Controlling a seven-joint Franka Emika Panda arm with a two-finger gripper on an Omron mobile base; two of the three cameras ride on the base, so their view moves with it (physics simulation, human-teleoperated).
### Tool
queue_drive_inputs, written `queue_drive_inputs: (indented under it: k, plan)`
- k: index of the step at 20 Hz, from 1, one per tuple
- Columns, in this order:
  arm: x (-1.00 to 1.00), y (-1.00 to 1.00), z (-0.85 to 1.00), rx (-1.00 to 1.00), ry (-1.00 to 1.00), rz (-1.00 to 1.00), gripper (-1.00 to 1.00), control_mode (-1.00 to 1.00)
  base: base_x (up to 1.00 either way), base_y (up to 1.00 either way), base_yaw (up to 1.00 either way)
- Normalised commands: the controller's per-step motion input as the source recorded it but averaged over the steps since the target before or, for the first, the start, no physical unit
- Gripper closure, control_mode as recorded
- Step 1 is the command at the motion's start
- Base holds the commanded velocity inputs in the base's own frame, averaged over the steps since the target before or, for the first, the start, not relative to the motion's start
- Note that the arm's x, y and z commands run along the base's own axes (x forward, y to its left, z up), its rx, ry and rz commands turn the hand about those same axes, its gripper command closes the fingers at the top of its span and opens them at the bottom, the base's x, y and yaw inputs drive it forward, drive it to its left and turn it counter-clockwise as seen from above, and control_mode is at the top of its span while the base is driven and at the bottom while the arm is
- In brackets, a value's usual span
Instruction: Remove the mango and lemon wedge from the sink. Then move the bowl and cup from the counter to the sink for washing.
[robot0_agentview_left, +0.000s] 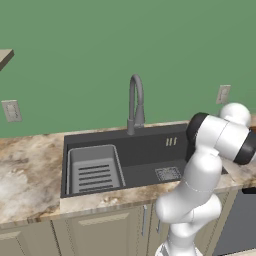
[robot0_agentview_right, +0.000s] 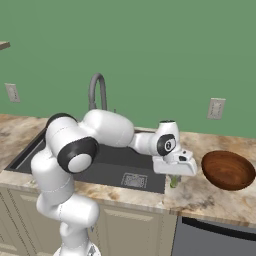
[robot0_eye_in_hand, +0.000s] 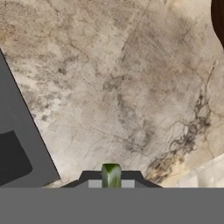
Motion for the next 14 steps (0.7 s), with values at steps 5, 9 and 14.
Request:
queue_drive_inputs:
  k: [5, 9, 14]
  plan:
    - [0.01, -0.06, -0.11, 0.0, 0.09, -0.01, 1.0, -1.0, 0.0, 0.0, 0.0]
    - [0.05, -0.08, -0.09, 0.0, 0.08, 0.0, 1.0, -1.0, 0.0, 0.0, 0.0]
    - [0.02, -0.08, -0.08, 0.0, 0.03, 0.0, 1.0, -1.0, 0.0, 0.0, 0.0]
